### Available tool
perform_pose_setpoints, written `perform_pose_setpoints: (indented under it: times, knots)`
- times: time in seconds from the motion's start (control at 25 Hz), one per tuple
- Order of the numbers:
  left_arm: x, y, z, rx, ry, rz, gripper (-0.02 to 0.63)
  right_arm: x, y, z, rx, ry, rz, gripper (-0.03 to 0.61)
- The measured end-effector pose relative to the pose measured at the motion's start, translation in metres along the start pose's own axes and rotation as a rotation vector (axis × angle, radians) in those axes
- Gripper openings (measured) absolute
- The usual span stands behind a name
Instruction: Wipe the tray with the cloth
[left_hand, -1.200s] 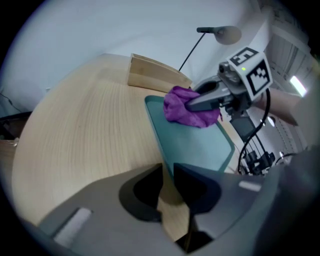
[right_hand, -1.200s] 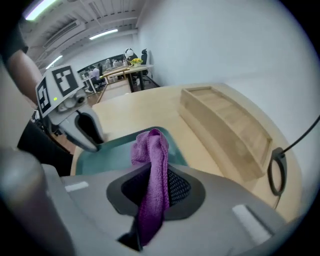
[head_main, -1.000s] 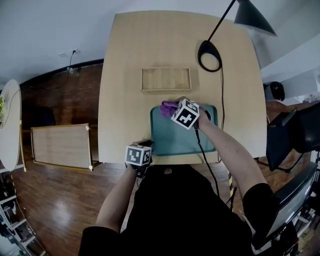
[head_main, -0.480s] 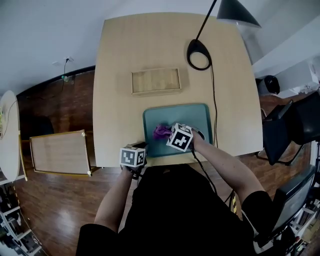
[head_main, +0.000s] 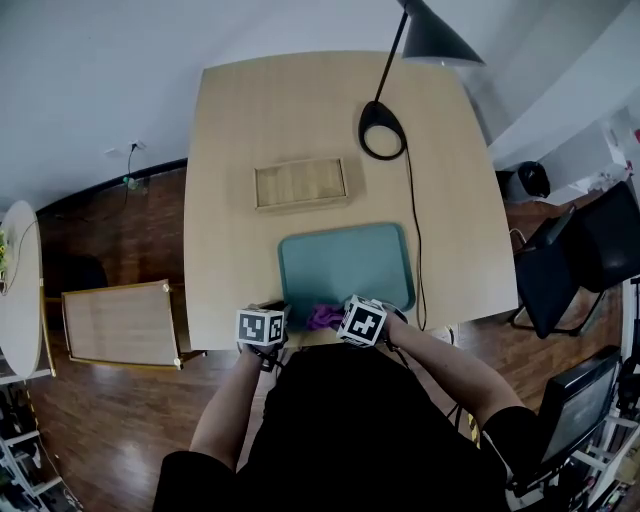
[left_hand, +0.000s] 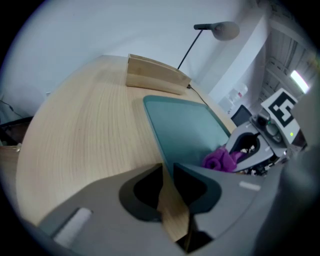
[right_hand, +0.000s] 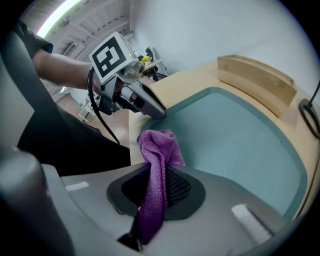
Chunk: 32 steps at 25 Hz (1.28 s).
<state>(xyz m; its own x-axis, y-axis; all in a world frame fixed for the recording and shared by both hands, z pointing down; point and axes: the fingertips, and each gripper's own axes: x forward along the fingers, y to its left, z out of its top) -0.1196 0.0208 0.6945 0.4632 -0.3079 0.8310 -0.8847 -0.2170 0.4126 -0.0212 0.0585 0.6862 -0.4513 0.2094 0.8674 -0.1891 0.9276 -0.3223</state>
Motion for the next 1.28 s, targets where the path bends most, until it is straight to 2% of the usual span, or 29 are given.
perform_pose_setpoints:
  times: [0.12,0.28,0.36,0.48,0.6,0.76,0.92,1.28]
  knots:
    - [0.000,0.000,-0.001,0.003,0.007,0.003,0.095,0.000,-0.003,-0.003,0.021,-0.021,-0.007,0.048]
    - [-0.002,-0.001,0.000,0.002,0.003,0.004,0.095,-0.013,-0.041,0.006,0.058,-0.065,-0.069,0.048]
    - [-0.003,-0.002,0.000,-0.001,0.000,0.007,0.095,-0.025,-0.073,0.012,0.074,-0.072,-0.129,0.048]
    - [-0.003,-0.003,-0.001,-0.001,0.005,0.014,0.095,-0.050,-0.130,0.016,0.099,-0.027,-0.257,0.049]
    - [-0.002,-0.004,-0.001,0.010,0.013,0.018,0.095,-0.070,-0.180,0.025,0.090,-0.014,-0.351,0.048]
    - [-0.002,-0.003,-0.001,0.010,0.013,0.024,0.095,-0.087,-0.216,0.041,0.059,-0.030,-0.431,0.049]
    - [-0.005,-0.001,-0.001,0.017,0.014,0.046,0.095,-0.082,-0.209,0.039,0.085,-0.064,-0.432,0.048]
    - [0.000,0.001,-0.001,0.045,0.023,0.049,0.095,-0.056,-0.139,0.012,0.089,-0.060,-0.313,0.048]
